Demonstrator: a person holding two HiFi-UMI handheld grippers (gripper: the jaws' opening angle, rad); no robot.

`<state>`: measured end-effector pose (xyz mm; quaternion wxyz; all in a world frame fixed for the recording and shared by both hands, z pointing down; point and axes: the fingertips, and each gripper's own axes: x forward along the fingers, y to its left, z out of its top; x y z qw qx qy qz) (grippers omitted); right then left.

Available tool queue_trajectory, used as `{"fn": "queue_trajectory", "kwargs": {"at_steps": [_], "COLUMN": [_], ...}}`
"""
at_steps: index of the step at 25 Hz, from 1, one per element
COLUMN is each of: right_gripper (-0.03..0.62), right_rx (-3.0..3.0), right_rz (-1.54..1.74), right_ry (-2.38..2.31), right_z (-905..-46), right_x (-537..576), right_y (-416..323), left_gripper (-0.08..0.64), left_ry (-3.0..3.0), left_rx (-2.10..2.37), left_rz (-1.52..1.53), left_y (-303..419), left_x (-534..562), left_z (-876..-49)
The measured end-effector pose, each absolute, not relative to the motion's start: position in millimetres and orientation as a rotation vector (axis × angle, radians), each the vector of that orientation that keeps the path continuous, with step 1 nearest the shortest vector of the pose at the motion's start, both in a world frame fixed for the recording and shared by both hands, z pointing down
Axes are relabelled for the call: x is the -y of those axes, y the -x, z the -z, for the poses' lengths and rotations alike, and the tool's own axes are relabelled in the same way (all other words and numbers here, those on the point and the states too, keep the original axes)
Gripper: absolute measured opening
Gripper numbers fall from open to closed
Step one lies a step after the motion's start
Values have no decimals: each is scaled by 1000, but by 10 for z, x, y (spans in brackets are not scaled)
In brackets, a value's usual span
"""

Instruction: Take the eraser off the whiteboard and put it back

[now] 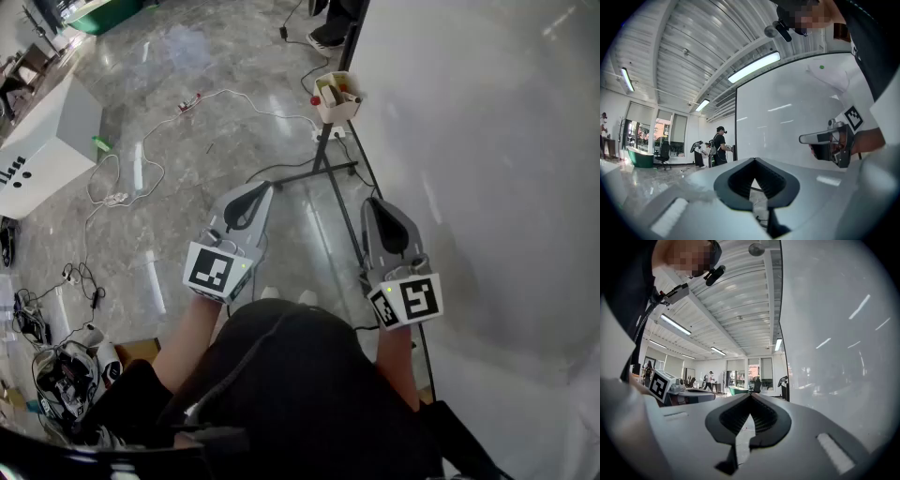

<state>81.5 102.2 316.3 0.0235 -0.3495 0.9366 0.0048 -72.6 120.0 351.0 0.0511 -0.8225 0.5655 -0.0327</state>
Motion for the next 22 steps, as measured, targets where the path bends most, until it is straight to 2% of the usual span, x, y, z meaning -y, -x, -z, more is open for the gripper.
{"fn": "queue_trajectory", "kwargs": {"at_steps": [22], "right_gripper": [9], "right_rx": [-2869], "right_rz": [41], "right_ry": [1059], "right_z": [-3196], "right_x": [-932], "right_y": [-953], "left_gripper": [5], "left_ry": [2526], "left_rx": [-1772], "left_rz": [34], "left_y": [567], "left_x": [-1120], "left_z": [-3485]}}
